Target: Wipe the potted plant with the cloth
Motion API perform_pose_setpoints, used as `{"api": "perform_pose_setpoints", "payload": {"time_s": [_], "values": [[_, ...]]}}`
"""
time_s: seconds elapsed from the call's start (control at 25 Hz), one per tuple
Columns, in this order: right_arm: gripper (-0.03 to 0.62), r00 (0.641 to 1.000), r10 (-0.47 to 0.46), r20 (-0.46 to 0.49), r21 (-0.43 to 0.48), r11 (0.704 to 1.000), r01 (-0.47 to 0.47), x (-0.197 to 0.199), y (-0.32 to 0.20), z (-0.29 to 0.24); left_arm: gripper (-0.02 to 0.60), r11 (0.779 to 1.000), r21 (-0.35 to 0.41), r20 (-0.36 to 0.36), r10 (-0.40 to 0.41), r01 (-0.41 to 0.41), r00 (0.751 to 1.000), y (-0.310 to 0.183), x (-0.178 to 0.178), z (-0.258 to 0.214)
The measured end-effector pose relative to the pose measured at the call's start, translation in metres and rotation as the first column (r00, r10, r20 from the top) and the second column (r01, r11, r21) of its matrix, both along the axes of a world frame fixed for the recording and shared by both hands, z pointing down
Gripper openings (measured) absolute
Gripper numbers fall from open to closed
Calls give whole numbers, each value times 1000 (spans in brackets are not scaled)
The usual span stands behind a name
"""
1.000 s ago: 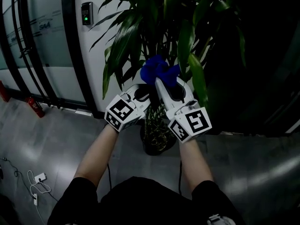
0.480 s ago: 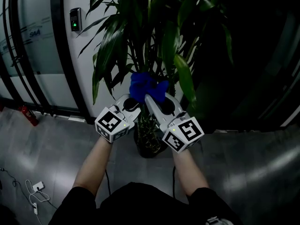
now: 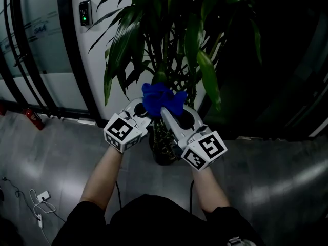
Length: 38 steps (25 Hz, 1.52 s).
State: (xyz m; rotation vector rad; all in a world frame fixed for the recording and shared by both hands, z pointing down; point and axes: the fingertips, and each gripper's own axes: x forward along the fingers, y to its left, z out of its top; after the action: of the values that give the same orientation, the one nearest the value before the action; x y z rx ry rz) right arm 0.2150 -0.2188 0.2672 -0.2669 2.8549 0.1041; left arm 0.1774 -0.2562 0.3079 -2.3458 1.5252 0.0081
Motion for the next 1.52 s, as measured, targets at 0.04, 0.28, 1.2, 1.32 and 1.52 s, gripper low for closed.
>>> {"api": "perform_pose_setpoints", "payload": {"time_s": [0.04,0.28,1.2,1.32,1.52], "values": [[86,1000,-3,-2,-3,1000,3,0,2,2,6,1000,0,-8,-4,4,1000,1,-1,1],[86,999,-15,-28,-23,1000,14,2,8,18,6,999,-32,-68,-31,29,997,1,-7,13],[86,919,-392,-47,-132,914,383,-61,105,74,6,844,-273,-176,-516,462,838,150,-100,117],[86,898,-440,-20,-165,887,431,-84,125,77,6,803,-266,-180,-585,533,791,188,-129,121],[86,910,-414,-18,-134,903,408,-111,162,74,6,776,-269,-202,-624,570,755,229,-177,123]]}}
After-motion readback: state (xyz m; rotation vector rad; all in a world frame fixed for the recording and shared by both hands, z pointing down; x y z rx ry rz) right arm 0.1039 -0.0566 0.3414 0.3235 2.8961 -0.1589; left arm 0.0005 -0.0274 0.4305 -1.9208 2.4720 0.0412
